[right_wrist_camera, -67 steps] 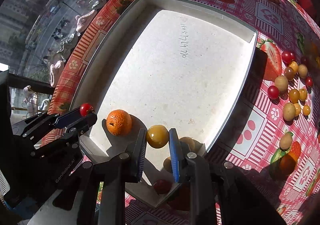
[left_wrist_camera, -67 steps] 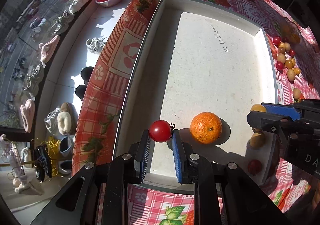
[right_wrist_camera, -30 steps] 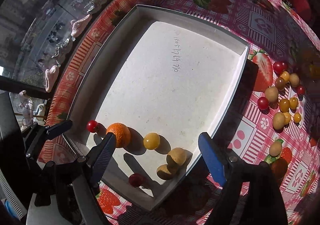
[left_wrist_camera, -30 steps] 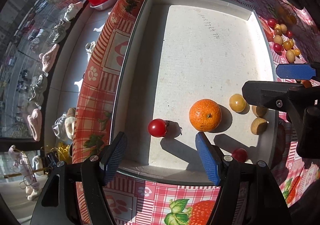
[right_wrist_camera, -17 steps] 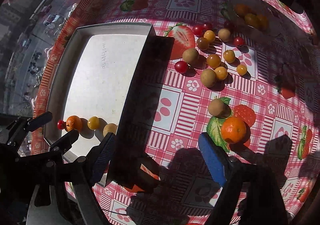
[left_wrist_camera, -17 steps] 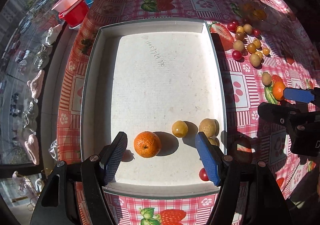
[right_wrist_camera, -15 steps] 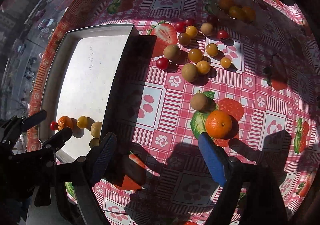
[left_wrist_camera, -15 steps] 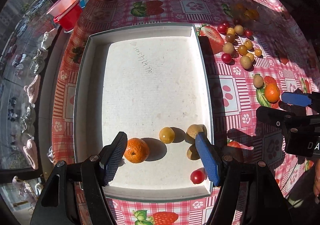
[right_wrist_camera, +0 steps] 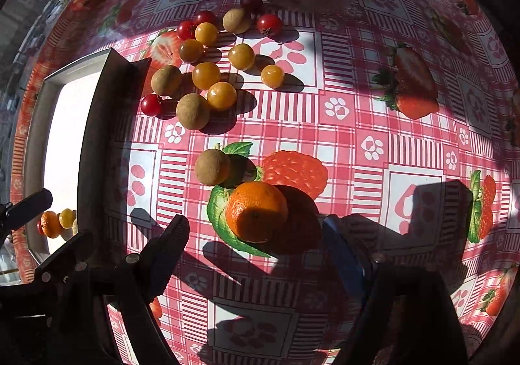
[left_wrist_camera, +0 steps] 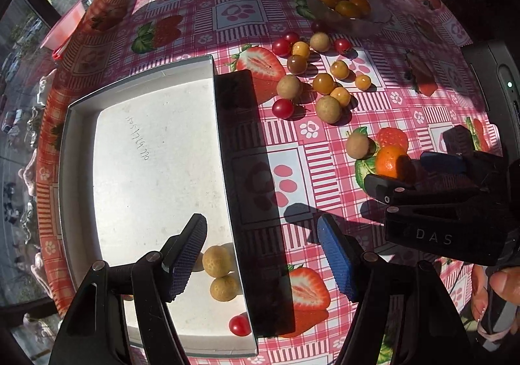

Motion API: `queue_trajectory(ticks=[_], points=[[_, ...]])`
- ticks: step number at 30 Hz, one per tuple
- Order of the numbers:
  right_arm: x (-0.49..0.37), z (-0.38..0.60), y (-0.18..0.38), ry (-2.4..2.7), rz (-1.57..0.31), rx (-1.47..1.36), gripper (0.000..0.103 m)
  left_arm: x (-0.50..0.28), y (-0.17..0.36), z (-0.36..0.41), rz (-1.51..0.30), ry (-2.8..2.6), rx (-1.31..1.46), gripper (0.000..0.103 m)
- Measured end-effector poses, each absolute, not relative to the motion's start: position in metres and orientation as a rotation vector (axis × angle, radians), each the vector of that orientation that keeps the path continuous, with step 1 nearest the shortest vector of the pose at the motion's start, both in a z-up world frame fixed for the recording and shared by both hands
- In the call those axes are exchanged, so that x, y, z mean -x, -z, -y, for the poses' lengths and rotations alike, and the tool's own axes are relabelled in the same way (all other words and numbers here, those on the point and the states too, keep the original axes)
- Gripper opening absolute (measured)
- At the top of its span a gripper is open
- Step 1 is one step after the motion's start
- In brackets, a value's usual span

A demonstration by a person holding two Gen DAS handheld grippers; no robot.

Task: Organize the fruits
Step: 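Move both tools back to the fruit cluster, then grasp a brown fruit with the left tool while the right tool grasps a mandarin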

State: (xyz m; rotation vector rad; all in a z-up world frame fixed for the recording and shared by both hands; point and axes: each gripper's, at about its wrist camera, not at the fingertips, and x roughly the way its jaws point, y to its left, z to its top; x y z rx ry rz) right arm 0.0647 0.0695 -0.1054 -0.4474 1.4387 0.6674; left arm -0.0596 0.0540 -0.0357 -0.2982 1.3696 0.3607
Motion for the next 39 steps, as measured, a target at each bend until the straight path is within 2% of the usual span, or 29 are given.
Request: queue_trajectory(ticks=[2, 4, 7, 26, 28, 32, 33, 36, 39], points=[[-0.067, -0.072, 0.107, -0.674, -1.424, 0.455, 0.076, 0.056, 0.039, -0.053, -1.375, -0.361, 0.302, 0.072], [-0.071, -0.074, 0.111, -0.681, -1.429, 0.457, 0.056, 0.051, 0.043, -0.051, -1.375, -0.355, 0.306, 0.072], [-0.076, -0.070, 0.115, -0.688, -1.435, 0.447, 0.047, 0.040, 0.048, -0.046, -1.375, -0.332, 0.307, 0.072], [-0.110, 0.031, 0.119, -0.628, -1.422, 0.418, 0.046, -0.034, 0.091, -0.009, -1.403, -0.268, 0.261, 0.071], [-0.111, 0.036, 0.120, -0.628, -1.423, 0.414, 0.046, -0.037, 0.090, -0.005, -1.391, -0.278, 0.255, 0.066], [-0.106, 0.030, 0.112, -0.627, -1.424, 0.419, 0.046, -0.045, 0.085, -0.001, -1.373, -0.267, 0.245, 0.029], [-0.107, 0.032, 0.112, -0.629, -1.425, 0.419, 0.046, -0.047, 0.084, 0.000, -1.374, -0.262, 0.241, 0.026], [-0.111, 0.023, 0.116, -0.646, -1.440, 0.399, 0.037, -0.052, 0.084, -0.001, -1.376, -0.251, 0.264, 0.026], [-0.111, 0.017, 0.114, -0.654, -1.445, 0.390, 0.033, -0.042, 0.078, -0.011, -1.371, -0.247, 0.305, 0.026]])
